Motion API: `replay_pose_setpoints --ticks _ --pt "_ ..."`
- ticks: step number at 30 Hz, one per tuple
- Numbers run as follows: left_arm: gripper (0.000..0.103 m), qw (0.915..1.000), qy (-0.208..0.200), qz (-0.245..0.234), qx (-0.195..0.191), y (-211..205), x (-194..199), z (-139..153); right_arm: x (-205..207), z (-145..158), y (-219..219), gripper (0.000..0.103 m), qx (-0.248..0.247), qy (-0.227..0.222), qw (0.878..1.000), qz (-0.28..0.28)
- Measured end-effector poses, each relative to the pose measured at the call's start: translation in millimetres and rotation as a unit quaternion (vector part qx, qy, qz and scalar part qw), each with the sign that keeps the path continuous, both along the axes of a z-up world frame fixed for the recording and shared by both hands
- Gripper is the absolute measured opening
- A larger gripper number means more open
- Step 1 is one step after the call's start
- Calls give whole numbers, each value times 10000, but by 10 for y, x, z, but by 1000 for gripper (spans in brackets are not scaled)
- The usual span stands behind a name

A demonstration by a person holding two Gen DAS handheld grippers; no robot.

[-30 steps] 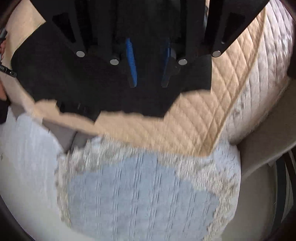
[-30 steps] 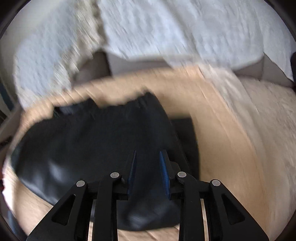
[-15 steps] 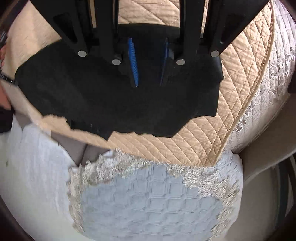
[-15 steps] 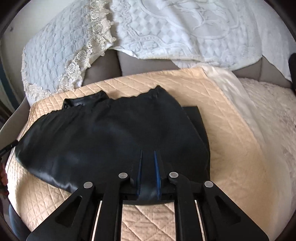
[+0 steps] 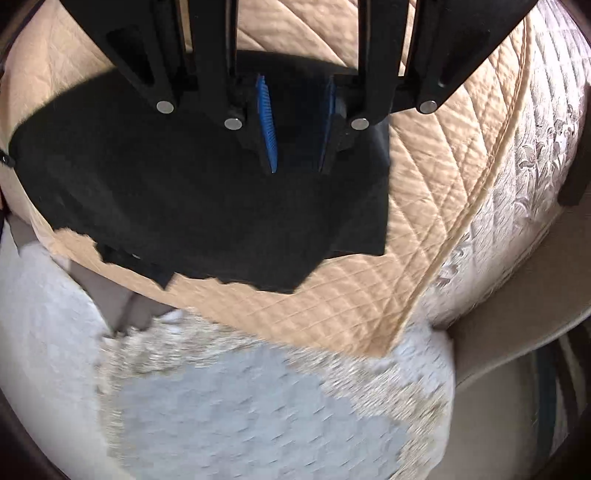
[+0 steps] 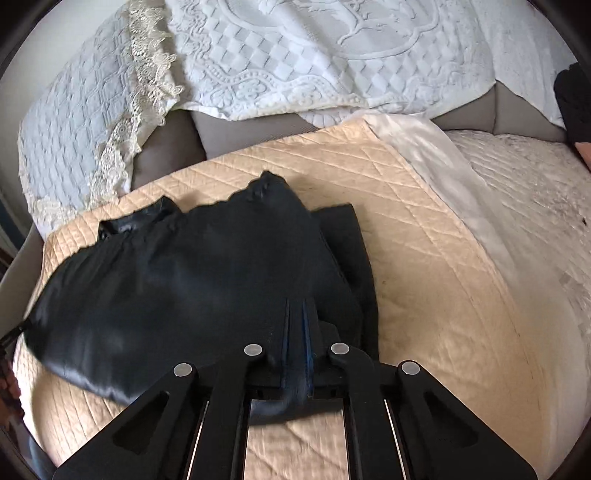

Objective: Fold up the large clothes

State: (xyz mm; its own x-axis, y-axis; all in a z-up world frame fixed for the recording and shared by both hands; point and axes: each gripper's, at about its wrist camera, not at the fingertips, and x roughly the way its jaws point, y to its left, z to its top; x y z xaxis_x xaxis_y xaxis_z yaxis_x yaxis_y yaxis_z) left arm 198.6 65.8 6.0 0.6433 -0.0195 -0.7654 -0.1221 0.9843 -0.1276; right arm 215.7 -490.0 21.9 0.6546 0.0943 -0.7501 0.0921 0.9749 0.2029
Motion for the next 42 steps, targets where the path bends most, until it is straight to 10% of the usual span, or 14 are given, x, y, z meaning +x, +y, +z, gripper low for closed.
replay_pose_setpoints --ticks 5,14,28,34,42 --pt "23 9994 177 260 -156 213 125 -286 138 -449 -283 0 310 498 9978 -307" --pt "23 9989 -392 -147 232 -77 302 192 415 -31 59 4 -47 -98 9999 -28" --pt "24 9995 133 269 14 195 761 -491 626 -533 -390 2 297 185 9979 -540" --pt "27 9992 120 356 118 124 534 -183 214 -98 -274 53 387 -94 9976 -575" --pt "47 9971 -107 362 -660 116 -625 -36 -989 -284 -141 63 1469 190 9860 -771"
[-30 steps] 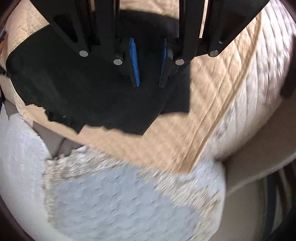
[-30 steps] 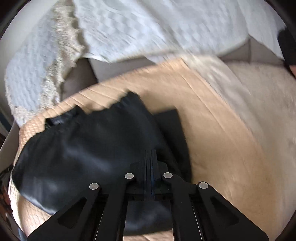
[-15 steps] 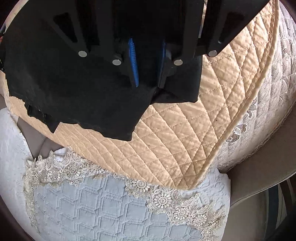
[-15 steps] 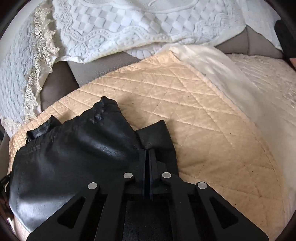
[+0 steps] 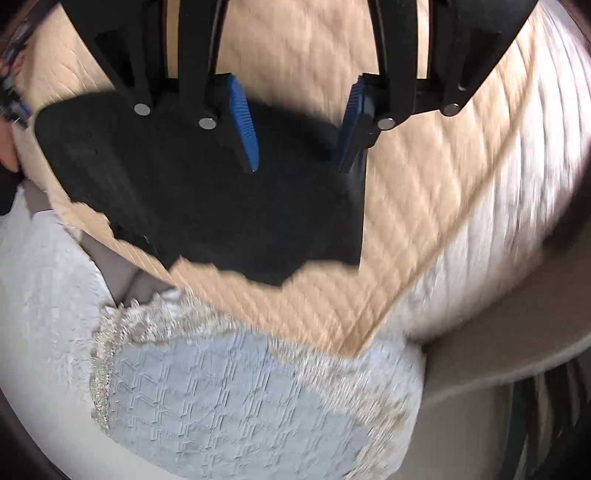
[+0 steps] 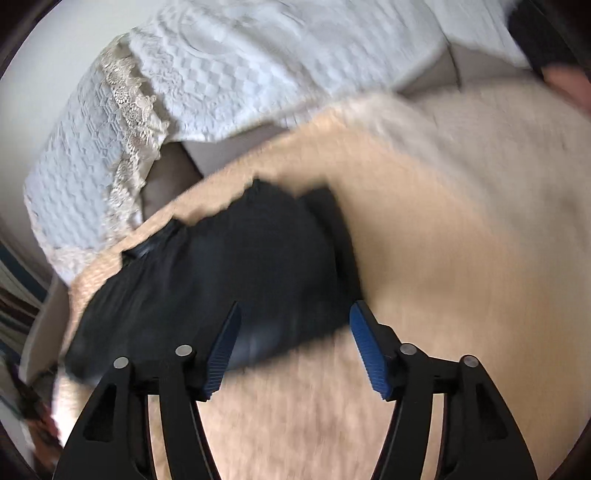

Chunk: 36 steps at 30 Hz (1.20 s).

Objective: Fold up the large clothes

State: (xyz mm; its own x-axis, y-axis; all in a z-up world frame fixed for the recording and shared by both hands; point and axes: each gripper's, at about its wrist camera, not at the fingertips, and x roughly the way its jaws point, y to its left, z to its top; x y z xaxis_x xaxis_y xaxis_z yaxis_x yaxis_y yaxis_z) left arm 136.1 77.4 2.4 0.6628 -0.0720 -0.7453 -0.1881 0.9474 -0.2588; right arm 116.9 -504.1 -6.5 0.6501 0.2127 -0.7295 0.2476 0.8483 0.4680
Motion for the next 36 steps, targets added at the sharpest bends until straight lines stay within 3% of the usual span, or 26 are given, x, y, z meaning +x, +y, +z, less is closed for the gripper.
replay_pose_setpoints --ticks 2,4,6,15,25,27,29,32,34,36 --pt "50 9996 170 44 -237 -9 -174 -118 -153 -163 28 63 290 72 9995 -48" --pt "51 9987 358 34 -347 -18 -248 -245 -167 -127 24 66 313 -56 9994 -116" --pt "53 9989 290 63 -362 -18 -238 -254 -59 -140 -21 69 596 -27 9981 -185" --pt "69 9915 172 662 -1105 163 202 -313 315 -193 -157 70 753 -179 9956 -521" --pt "70 9945 94 768 -710 111 376 -348 470 -238 -181 70 670 -118 9949 -751" --pt "66 9949 93 822 -582 105 381 -353 480 -246 -183 65 607 -62 9948 -813" --pt "58 9952 124 882 -401 89 402 -354 506 -255 -184 46 447 113 9948 -911" --pt "40 9953 197 913 -239 70 446 -334 534 -250 -213 31 484 219 9943 -921" --pt "26 9964 232 810 -96 30 473 -274 516 -191 -206 25 464 244 9947 -888" --pt "21 9973 212 697 79 -9 461 -166 459 -69 -166 22 397 195 9958 -803"
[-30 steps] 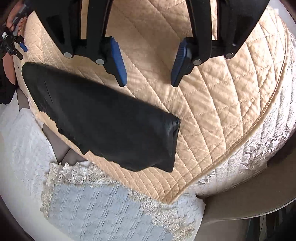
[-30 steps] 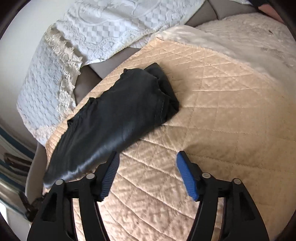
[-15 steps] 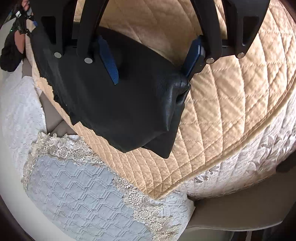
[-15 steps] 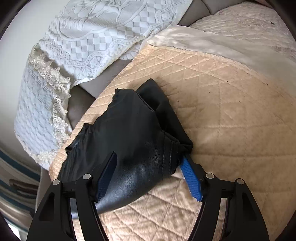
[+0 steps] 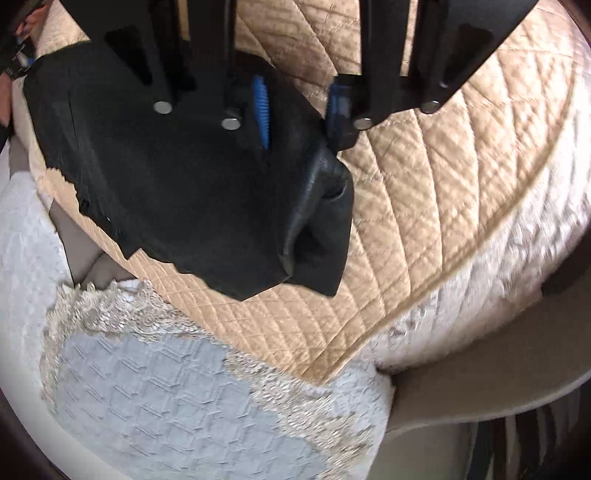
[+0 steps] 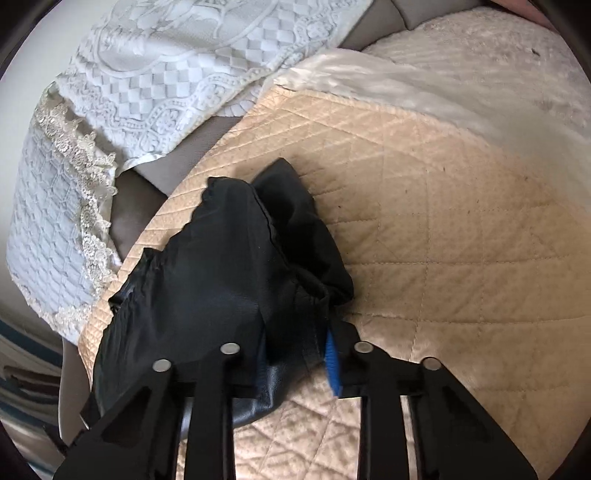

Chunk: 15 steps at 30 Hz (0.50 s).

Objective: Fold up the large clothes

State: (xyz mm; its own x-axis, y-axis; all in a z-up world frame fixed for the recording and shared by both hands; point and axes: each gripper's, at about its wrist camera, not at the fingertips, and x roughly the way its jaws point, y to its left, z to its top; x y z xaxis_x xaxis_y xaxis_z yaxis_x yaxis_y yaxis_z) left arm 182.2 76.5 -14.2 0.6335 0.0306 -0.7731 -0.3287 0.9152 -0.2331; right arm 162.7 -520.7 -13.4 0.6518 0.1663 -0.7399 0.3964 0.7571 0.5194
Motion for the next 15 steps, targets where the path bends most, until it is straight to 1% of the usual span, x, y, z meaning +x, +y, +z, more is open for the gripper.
replay_pose_setpoints --ticks 2,4,8,11,15 --pt "19 9999 -101 -115 8 -1 -45 121 -95 117 37 20 -18 -68 9999 98" --pt "17 9994 -232 -248 -112 18 -148 264 -218 205 64 20 25 -98 9998 145" --pt "16 9979 -347 -479 -255 43 -461 462 -557 334 122 19 -12 -44 9997 242" --pt "16 9974 -327 -561 -305 79 -764 520 -847 385 142 19 77 39 9997 238" --pt "16 9973 -214 -579 -394 138 -1177 515 -1182 396 130 19 124 165 9997 148"
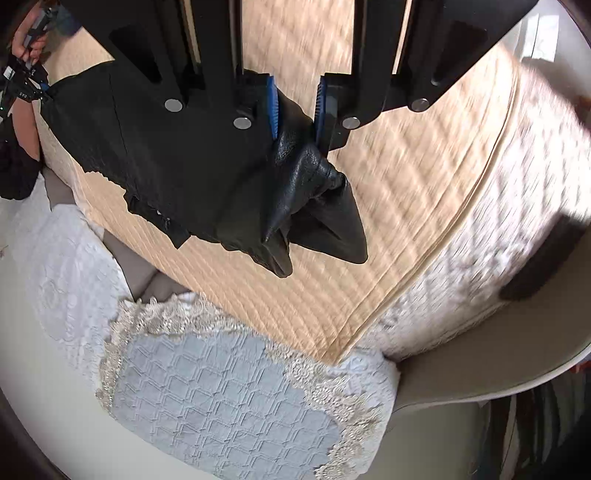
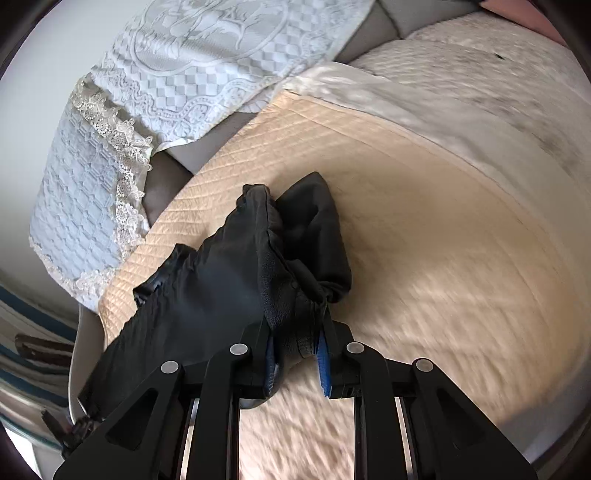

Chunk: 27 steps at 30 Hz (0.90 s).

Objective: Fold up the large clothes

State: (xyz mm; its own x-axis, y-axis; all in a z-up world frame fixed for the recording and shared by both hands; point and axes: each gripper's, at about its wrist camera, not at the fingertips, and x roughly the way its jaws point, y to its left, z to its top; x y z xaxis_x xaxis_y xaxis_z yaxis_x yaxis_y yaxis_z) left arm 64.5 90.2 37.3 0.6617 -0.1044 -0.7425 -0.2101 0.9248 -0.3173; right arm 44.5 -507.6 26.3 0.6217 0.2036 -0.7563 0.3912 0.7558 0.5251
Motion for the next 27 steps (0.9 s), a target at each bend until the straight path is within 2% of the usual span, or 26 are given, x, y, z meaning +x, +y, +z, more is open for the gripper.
replay_pose_setpoints --ticks 3,6,8,11,14,18,19,22,24,27 --pt "16 9999 139 -1 3 28 -191 -112 -97 -93 -12 19 -55 145 9999 -46" --pt "16 9995 309 57 -85 80 -186 -300 -68 -223 -16 21 -147 289 9995 -9" --pt "17 9993 370 34 -9 68 -142 -371 -59 -245 -19 27 -174 364 9992 -9" --pt "22 9991 430 18 -3 67 -151 -333 -134 -105 9 34 -439 261 9987 84" --pt "26 9992 400 -83 46 101 -260 -190 -276 128 21 35 -945 74 9954 123" --pt "27 9987 77 -3 510 104 -421 80 -328 454 152 36 -1537 -360 9869 332" --pt "27 9982 -66 -15 598 76 -422 162 -288 496 216 36 -1582 -471 9852 462" --pt "27 9974 -412 -265 536 -56 -274 264 -48 450 440 35 -1577 -637 9806 972" --pt "27 9962 -440 -427 620 -171 -76 195 171 326 535 35 -1523 -707 9784 1205" --pt "27 9950 -305 -541 781 -243 246 -66 450 146 536 35 -1351 -707 9785 1390"
